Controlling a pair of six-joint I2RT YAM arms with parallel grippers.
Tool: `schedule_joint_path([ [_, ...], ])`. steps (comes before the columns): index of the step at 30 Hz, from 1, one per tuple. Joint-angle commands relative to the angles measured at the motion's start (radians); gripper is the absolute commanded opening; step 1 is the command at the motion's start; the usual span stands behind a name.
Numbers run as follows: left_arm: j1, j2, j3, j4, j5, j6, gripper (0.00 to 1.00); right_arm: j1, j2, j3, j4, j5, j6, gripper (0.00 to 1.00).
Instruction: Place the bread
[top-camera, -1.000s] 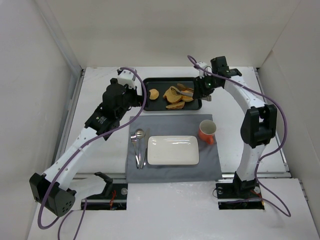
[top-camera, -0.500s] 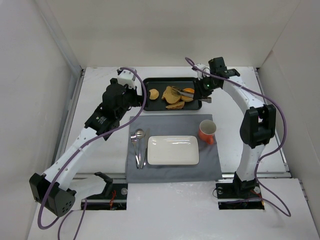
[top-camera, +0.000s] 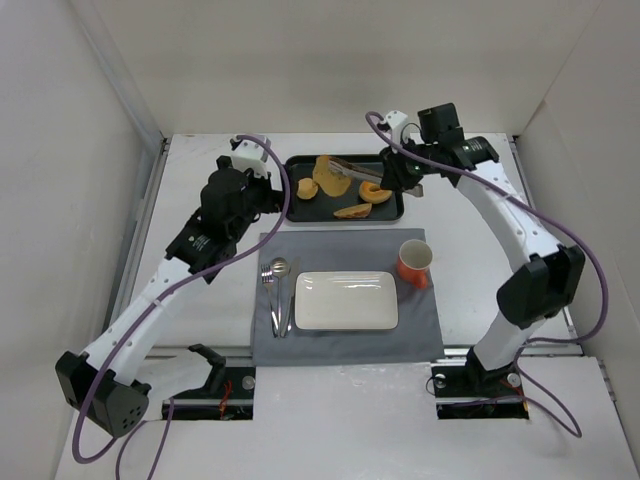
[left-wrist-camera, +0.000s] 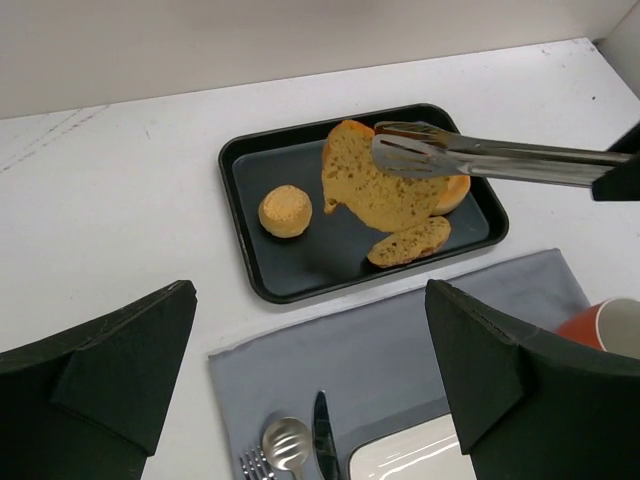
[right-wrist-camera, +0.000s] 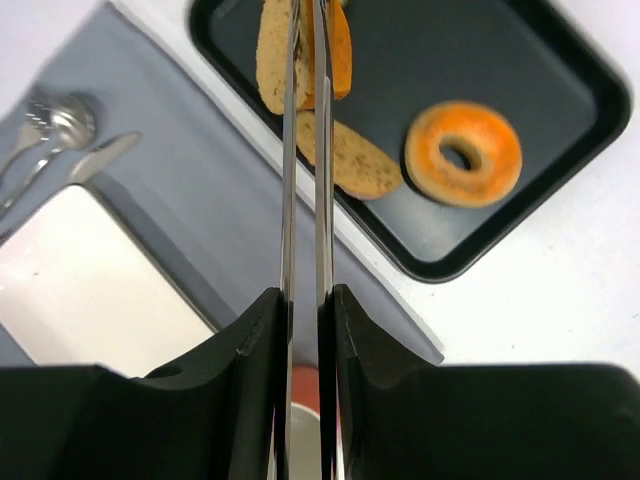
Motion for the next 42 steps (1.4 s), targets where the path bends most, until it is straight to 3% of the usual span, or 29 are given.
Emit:
schedule_joint_path([
  [1,0.000,-0.042,0.014,0.054,-0.020,0.008,0.98,0.035,-0.102,-0.010,-0.010,0.008,-0.026,0.23],
  [7,0.000,-0.051,0.014,0.054,-0.041,0.017,0.98,0.100,-0.219,-0.123,-0.060,-0.028,-0.087,0.23],
  [19,0.000,-0.060,0.005,0.063,-0.063,0.017,0.97,0.204,-0.423,-0.341,-0.303,-0.116,-0.400,0.22],
  [25,0.000,-0.051,0.005,0.063,-0.063,0.017,0.97,0.319,-0.432,-0.452,-0.303,-0.033,-0.434,0.22],
  [29,0.000,-0.051,0.005,0.063,-0.063,0.017,0.97,0.330,-0.411,-0.490,-0.290,-0.022,-0.443,0.22],
  [35,0.000,-0.051,0.005,0.063,-0.063,0.017,0.97,0.330,-0.420,-0.553,-0.203,0.119,-0.422,0.22],
  [42,0.000,-0.051,0.005,0.063,-0.063,0.017,0.97,0.330,-0.447,-0.565,-0.181,0.123,-0.413,0.43],
])
